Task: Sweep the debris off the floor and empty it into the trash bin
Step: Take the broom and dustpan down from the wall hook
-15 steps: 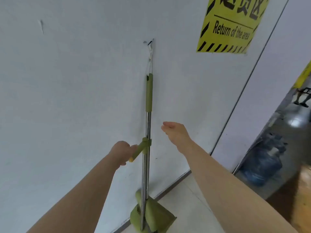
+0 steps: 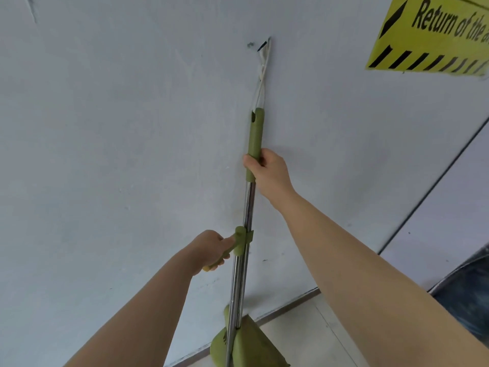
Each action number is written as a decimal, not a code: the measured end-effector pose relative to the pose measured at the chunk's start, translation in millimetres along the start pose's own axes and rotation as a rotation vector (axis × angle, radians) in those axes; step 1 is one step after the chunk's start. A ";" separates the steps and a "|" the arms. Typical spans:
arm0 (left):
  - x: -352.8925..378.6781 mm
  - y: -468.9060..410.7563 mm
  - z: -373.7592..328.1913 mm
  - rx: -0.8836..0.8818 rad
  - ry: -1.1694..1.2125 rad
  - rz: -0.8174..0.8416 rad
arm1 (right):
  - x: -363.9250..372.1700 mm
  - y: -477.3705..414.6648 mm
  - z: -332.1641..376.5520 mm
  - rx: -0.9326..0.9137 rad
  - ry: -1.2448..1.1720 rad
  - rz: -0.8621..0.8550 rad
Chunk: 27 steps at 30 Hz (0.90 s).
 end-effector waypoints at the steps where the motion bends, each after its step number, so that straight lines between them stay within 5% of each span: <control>1: -1.8 0.7 -2.4 0.004 -0.006 0.002 | -1.4 -0.8 2.6 -0.006 0.001 0.004; 27: -51.5 36.9 -58.3 0.371 -0.247 0.162 | -54.7 61.4 112.9 -0.118 -0.108 -0.282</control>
Point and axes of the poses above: each hand's wrist, its own y-axis away from the middle knuckle, its own x-axis out of the palm, z = x × y, the point moved 3 cm from there along -y, towards the middle knuckle, and after that the axes turned 6 degrees about -y, right-handed, at the moved point
